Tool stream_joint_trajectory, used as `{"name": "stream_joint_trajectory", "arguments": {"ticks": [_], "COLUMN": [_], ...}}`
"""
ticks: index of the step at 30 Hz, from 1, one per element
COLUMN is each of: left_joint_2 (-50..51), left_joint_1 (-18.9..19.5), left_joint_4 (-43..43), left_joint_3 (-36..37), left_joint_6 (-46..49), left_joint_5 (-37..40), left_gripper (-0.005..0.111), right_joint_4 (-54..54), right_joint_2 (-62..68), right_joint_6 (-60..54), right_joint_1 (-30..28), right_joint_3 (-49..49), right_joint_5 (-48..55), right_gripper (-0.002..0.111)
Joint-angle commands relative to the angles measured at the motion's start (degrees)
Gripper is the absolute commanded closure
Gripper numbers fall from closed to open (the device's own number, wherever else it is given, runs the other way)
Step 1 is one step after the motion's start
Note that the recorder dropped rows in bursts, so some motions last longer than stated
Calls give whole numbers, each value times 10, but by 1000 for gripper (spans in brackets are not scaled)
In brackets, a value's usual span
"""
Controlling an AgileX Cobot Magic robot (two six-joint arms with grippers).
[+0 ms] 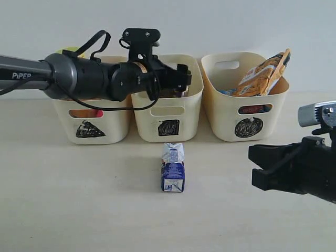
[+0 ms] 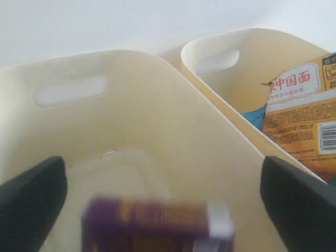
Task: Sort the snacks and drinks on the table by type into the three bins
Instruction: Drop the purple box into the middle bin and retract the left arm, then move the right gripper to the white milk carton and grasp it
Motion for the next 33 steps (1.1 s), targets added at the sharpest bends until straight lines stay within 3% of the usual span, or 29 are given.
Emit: {"name": "stream_joint_trajectory", "arguments": {"ticks": [1, 4, 6, 9, 11, 17, 23, 33], "left_joint_2": [-19, -36, -52, -81, -97, -139, -216, -385], "left_joint_1": [1, 1, 1, 2, 5, 6, 14, 112], "left_joint_4": [-5, -5, -5, -5, 0, 2, -1, -1], "left_joint_3": [-5, -5, -5, -5, -5, 24, 139, 331], "left_joint_6": [4, 4, 4, 4, 4, 6, 6, -27], "left_joint_5": [-3, 18, 44, 97, 131, 184, 108, 18], "left_gripper": [10, 14, 24, 60, 99, 102, 102, 102], "right_joint_4": [-3, -3, -3, -3, -3, -3, -3, -3], "right_joint_2": [-3, -3, -3, -3, -3, -3, -3, -3], "right_joint_6": [-4, -4, -4, -4, -4, -4, -4, -3], "right_joint_1": [0, 0, 0, 0, 0, 0, 0, 0], "right_joint_3": [2, 2, 2, 2, 2, 2, 2, 2], "right_joint_5": [-5, -5, -5, -5, -5, -2, -1, -1], "right_gripper": [107, 107, 107, 107, 107, 107, 107, 107]}}
